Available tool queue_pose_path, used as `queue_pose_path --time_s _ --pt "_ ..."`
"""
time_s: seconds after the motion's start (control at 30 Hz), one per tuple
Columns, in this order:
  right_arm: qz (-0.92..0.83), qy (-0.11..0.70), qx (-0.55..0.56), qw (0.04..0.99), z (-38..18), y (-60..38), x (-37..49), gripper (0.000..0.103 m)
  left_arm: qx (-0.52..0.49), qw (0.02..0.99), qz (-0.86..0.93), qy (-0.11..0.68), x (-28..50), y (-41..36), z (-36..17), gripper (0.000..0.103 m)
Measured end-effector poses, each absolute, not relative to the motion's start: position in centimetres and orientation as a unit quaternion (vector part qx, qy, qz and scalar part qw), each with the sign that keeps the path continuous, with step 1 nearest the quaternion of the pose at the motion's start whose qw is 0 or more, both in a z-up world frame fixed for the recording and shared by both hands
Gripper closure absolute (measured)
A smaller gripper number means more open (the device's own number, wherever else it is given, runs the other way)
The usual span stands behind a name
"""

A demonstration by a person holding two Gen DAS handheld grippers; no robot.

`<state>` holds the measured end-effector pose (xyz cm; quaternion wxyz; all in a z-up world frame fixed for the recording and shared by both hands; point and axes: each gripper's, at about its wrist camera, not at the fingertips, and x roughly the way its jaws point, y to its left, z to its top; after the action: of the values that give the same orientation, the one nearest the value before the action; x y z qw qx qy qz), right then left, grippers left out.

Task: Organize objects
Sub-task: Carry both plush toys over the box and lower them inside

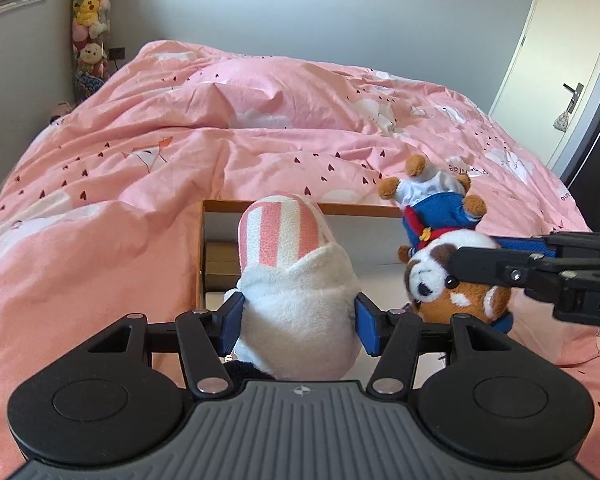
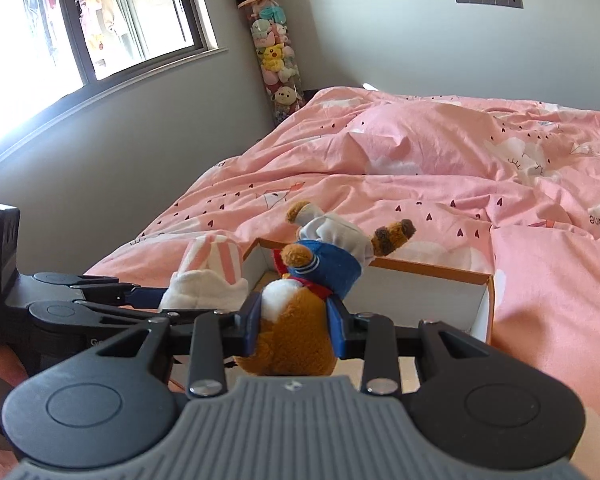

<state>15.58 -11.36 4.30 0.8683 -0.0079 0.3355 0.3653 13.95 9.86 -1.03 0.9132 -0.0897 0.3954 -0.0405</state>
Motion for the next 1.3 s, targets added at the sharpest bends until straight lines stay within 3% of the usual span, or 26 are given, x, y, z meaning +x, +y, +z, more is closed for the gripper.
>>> queue_pose_path --time_s 0.4,0.7,1.3 --pt "0.335 0.454 0.025 0.825 -3.7 -11.0 20.3 0.066 -0.110 0.871 -0.086 0.471 17.7 9.0 -6.9 0.038" --pt "0.332 0.514 0.023 0.791 -7.2 -11.0 22.1 0.066 -0.037 0.838 -0.072 0.540 19.3 6.7 -10.4 0.037" --pt "0.391 0.531 -0.059 0.749 -9.3 -8.5 23.2 0.062 0.002 0.841 -0.132 0.525 18.5 7.3 -9.4 0.026"
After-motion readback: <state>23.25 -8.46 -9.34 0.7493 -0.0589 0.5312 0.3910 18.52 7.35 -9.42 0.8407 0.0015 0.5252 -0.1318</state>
